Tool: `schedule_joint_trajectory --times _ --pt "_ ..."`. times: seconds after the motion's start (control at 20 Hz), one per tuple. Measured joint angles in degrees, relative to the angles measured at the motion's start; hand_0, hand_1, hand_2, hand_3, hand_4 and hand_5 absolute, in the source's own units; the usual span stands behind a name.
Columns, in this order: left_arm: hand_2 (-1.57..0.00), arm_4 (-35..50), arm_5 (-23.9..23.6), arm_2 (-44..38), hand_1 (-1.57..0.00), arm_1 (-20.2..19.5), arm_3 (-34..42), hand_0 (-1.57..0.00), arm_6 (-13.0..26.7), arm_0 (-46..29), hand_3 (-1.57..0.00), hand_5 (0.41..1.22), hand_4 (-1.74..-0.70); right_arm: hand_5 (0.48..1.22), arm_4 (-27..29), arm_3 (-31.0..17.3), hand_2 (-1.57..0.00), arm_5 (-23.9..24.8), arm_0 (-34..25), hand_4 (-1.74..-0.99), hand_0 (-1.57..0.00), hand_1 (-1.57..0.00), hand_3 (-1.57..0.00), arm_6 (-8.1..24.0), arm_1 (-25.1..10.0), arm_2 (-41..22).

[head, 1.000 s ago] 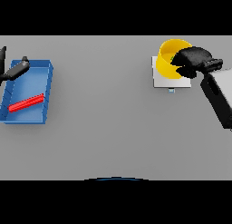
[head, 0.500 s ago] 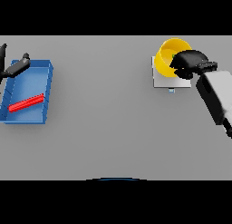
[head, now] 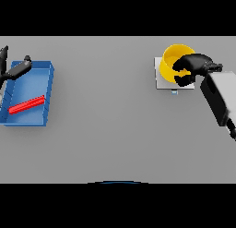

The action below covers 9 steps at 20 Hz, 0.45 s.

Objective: Pick up the red beaker and tilt it to pour out 1 green nut into yellow bowl. Pick up the yellow bowl and place it on the metallic measuring scale.

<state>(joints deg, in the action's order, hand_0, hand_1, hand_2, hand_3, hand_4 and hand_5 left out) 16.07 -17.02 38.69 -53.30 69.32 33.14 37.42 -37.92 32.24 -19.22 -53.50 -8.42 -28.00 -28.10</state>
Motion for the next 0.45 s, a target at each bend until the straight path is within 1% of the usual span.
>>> schedule_joint_trajectory --times 0.1,0.15,0.2,0.3,0.45 --pt "0.00 -0.39 -0.45 0.46 0.00 1.39 -0.73 0.00 0.19 0.55 0.00 0.739 -0.81 0.780 -0.03 -0.71 -0.39 -0.08 -0.71 -1.385 -0.25 -0.23 -0.54 -0.10 1.07 -0.06" --pt "0.00 -0.17 -0.37 0.00 0.00 0.91 -0.49 0.00 -0.28 0.72 0.00 0.737 -0.81 0.766 -0.38 -1.28 -0.34 -0.22 -0.81 -1.372 -0.20 -0.18 -0.51 -1.17 0.66 -0.39" --pt "0.00 0.04 0.03 -0.35 0.00 0.31 -0.61 0.00 0.08 1.03 0.00 0.736 -0.81 0.755 -0.67 -2.08 -0.29 -0.19 -1.47 -1.356 -0.16 -0.14 -0.47 -1.59 0.78 -0.49" --pt "0.00 -0.18 0.02 0.11 0.00 0.79 -1.04 0.00 -0.21 0.46 0.00 0.734 -0.81 0.741 -1.20 -3.37 -0.21 -0.39 -2.16 -1.336 -0.10 -0.09 -0.41 -3.35 0.71 -0.94" --pt "0.00 -0.07 -0.24 -0.18 0.00 1.13 -1.45 0.00 -1.04 0.49 0.00 0.734 -0.82 0.733 -1.90 -4.07 -0.12 -0.27 -2.04 -1.308 -0.05 -0.05 -0.35 -3.40 0.97 -1.60"
